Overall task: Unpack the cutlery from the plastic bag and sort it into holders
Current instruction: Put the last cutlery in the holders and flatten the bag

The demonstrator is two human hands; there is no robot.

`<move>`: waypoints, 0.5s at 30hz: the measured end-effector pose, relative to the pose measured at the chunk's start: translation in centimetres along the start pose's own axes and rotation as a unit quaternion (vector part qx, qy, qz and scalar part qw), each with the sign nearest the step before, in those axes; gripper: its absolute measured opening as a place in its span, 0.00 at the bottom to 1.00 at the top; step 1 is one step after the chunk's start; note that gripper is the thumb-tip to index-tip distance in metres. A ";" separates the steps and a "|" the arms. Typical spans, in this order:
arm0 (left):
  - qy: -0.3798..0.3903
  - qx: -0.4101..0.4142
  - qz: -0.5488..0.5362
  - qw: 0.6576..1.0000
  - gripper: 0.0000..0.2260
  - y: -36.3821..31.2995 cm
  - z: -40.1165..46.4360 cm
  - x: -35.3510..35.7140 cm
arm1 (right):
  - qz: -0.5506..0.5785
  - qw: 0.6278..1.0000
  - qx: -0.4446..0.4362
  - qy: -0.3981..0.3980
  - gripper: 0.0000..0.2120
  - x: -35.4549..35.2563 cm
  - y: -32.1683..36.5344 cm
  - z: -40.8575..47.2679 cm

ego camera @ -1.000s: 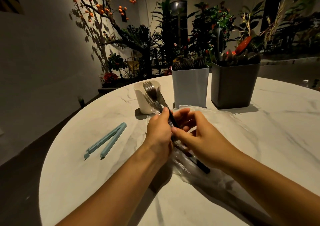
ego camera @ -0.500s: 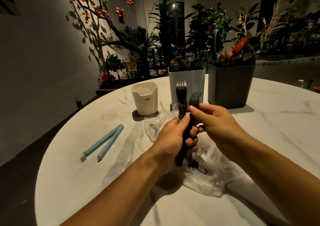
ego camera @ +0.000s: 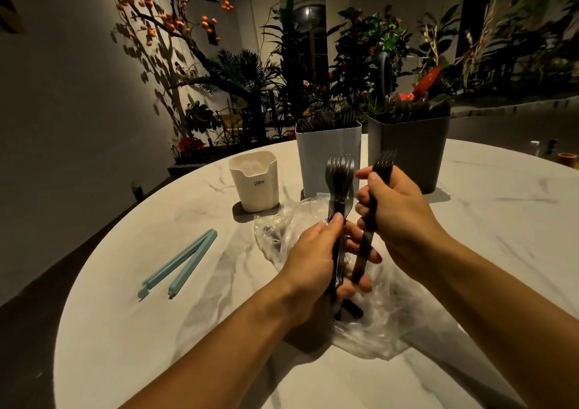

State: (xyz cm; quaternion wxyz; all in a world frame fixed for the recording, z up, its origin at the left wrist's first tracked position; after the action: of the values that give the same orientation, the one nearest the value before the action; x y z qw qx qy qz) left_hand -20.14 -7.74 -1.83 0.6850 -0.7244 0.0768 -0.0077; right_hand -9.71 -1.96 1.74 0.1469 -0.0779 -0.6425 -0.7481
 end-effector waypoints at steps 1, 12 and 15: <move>-0.013 -0.003 0.010 1.000 0.18 0.2 0.1 -0.1 | 0.001 1.000 -0.003 -0.003 0.11 0.1 0.0 0.0; -0.042 -0.014 -0.006 0.999 0.18 0.6 0.6 -0.4 | 0.008 1.000 -0.006 -0.024 0.18 -0.2 1.2 -0.1; -0.029 -0.001 -0.026 0.999 0.18 0.3 0.4 -0.3 | -0.015 1.000 -0.017 0.001 0.11 0.0 0.4 -0.2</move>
State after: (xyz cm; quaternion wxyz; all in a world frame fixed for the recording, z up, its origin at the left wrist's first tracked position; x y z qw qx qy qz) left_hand -20.43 -7.33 -2.15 0.6855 -0.7271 0.0386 -0.0044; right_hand -9.57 -2.21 2.06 0.1351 -0.0698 -0.6309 -0.7608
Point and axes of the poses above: each hand's wrist, its own z-axis towards the middle knuckle, its own x-axis out of the palm, y = z × x, the point moved 6 cm from there along z, towards the middle knuckle, and after that the axes turned 11 degrees about z, right-handed, at the moved point
